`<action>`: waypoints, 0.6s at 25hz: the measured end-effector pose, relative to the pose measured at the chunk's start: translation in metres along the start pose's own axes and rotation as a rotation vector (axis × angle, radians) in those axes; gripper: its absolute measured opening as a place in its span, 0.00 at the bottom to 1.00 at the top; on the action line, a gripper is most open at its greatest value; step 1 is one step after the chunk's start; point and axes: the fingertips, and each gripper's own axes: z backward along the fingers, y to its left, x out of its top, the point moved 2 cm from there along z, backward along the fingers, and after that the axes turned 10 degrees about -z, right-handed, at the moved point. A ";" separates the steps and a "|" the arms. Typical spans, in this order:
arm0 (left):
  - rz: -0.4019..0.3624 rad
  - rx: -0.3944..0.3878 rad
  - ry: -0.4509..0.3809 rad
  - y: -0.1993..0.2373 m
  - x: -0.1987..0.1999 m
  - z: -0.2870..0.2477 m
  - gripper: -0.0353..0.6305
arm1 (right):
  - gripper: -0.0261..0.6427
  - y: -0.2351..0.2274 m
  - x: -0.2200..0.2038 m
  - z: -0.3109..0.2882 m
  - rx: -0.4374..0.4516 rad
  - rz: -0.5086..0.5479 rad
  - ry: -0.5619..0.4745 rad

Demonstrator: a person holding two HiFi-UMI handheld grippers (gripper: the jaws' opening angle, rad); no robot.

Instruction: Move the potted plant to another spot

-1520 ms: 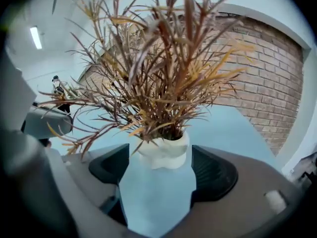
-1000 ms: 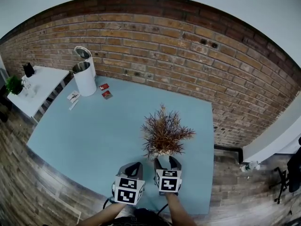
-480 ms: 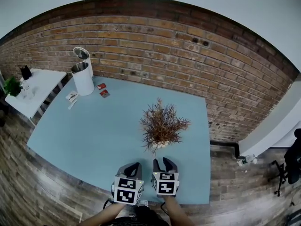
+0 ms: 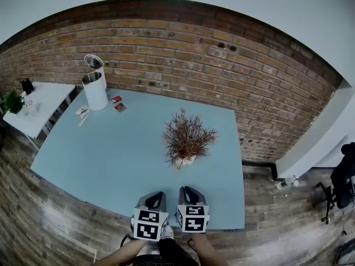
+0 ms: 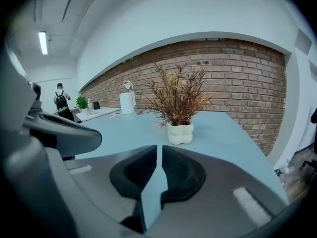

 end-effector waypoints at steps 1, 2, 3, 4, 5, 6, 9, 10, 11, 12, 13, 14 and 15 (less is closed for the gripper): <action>-0.001 -0.003 -0.003 -0.002 -0.001 0.003 0.06 | 0.07 0.001 0.000 0.005 0.002 -0.009 -0.006; -0.001 -0.006 -0.006 -0.005 -0.001 0.005 0.06 | 0.05 0.003 0.000 0.010 0.005 -0.018 -0.012; -0.002 -0.008 -0.010 -0.007 -0.001 0.008 0.06 | 0.05 0.004 0.000 0.015 0.008 -0.027 -0.016; -0.002 -0.010 -0.014 -0.009 -0.001 0.010 0.06 | 0.05 0.006 0.000 0.019 0.012 -0.035 -0.020; -0.003 -0.013 -0.019 -0.012 -0.001 0.013 0.06 | 0.05 0.007 0.000 0.024 0.015 -0.041 -0.023; -0.004 -0.016 -0.022 -0.015 -0.001 0.015 0.06 | 0.05 0.009 -0.001 0.029 0.018 -0.044 -0.026; -0.009 -0.017 -0.028 -0.021 -0.004 0.022 0.06 | 0.05 0.013 -0.001 0.042 0.023 -0.045 -0.039; -0.012 -0.015 -0.027 -0.023 -0.005 0.024 0.06 | 0.05 0.014 -0.001 0.046 0.024 -0.044 -0.042; -0.014 -0.015 -0.026 -0.024 -0.007 0.025 0.06 | 0.05 0.015 -0.002 0.049 0.025 -0.043 -0.044; -0.013 -0.017 -0.026 -0.026 -0.009 0.026 0.06 | 0.05 0.016 -0.003 0.052 0.026 -0.041 -0.046; -0.011 -0.021 -0.028 -0.029 -0.011 0.027 0.06 | 0.05 0.017 -0.004 0.055 0.027 -0.040 -0.047; -0.008 -0.024 -0.031 -0.031 -0.012 0.029 0.06 | 0.05 0.018 -0.005 0.058 0.028 -0.038 -0.049; -0.006 -0.026 -0.034 -0.033 -0.013 0.030 0.06 | 0.05 0.020 -0.007 0.060 0.029 -0.038 -0.050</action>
